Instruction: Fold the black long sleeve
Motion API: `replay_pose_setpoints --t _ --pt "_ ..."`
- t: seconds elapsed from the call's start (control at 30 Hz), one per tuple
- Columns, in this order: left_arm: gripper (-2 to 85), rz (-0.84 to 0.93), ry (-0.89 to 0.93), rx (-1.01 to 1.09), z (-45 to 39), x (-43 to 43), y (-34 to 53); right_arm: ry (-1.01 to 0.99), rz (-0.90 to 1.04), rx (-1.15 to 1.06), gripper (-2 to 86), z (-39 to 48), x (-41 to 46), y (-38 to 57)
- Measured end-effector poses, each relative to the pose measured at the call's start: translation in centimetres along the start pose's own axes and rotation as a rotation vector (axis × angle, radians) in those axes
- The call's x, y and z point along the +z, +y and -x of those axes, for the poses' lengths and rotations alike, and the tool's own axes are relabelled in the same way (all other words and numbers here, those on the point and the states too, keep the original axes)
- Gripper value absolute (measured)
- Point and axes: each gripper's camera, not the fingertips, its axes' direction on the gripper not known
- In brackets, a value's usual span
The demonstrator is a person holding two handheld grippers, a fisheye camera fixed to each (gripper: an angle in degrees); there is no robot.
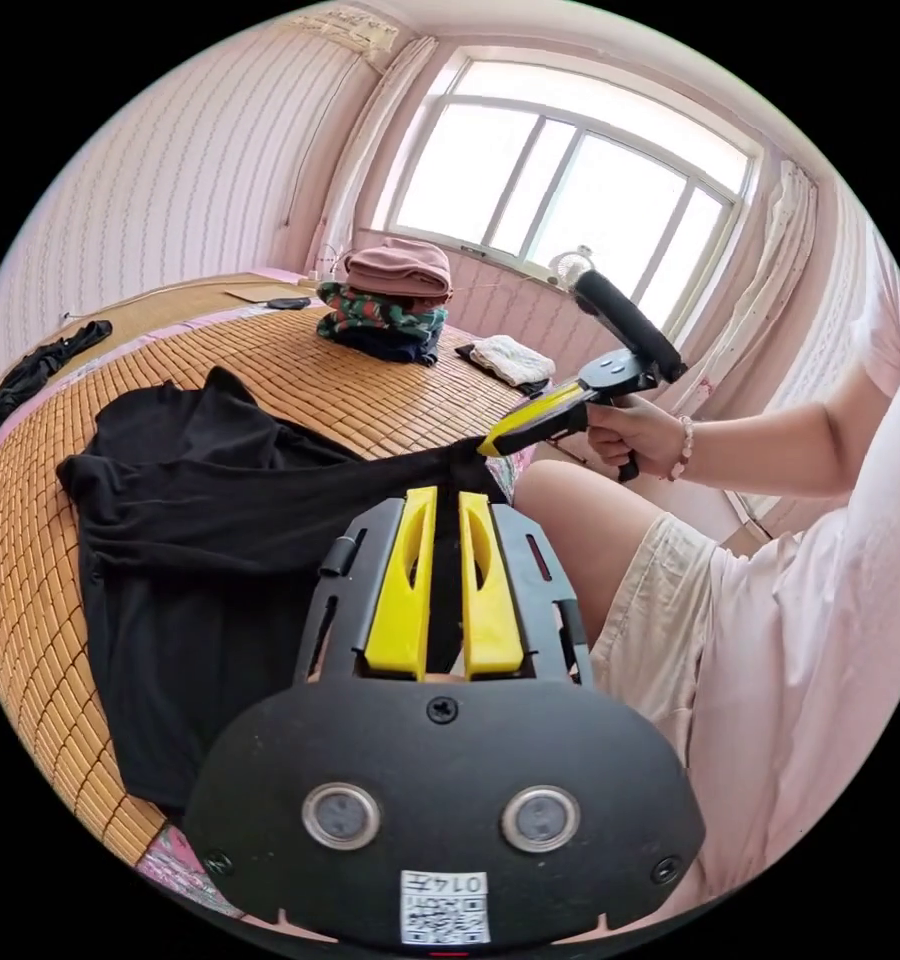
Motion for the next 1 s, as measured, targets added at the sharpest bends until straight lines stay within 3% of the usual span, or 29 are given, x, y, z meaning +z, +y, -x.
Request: replay_pose_setpoints --t 0.13,0.27,0.43,0.6,0.7,0.83,1.0 --pt "5.5 -0.010 -0.284 -0.085 5.9 -2.9 0.0 0.043 -0.011 -0.065 6.2 -0.2 0.0 -4.6" --pt "6.9 -0.012 -0.462 -0.291 15.1 -4.9 0.8 -0.050 -0.193 -0.287 7.5 5.2 -1.2 -17.2" --pt "7.8 0.032 -0.480 -0.393 20.8 -3.4 1.6 -0.119 -0.223 -0.476 11.0 15.4 1.1 -32.7" --pt "7.9 0.165 -0.506 -0.339 22.5 0.5 1.6 0.105 -0.123 -0.495 10.8 22.0 7.7 -44.4" --pt "7.2 0.237 -0.552 -0.271 22.8 1.9 1.0 0.083 0.009 -0.499 4.1 22.6 11.0 -47.8" --pt "0.4 0.206 -0.545 -0.226 23.3 1.8 1.3 0.132 -0.033 -0.565 0.2 24.0 10.9 -49.1" --pt "-0.8 0.243 -0.604 -0.232 25.1 -0.3 2.1 0.156 -0.096 -0.503 0.7 23.3 11.6 -50.8"
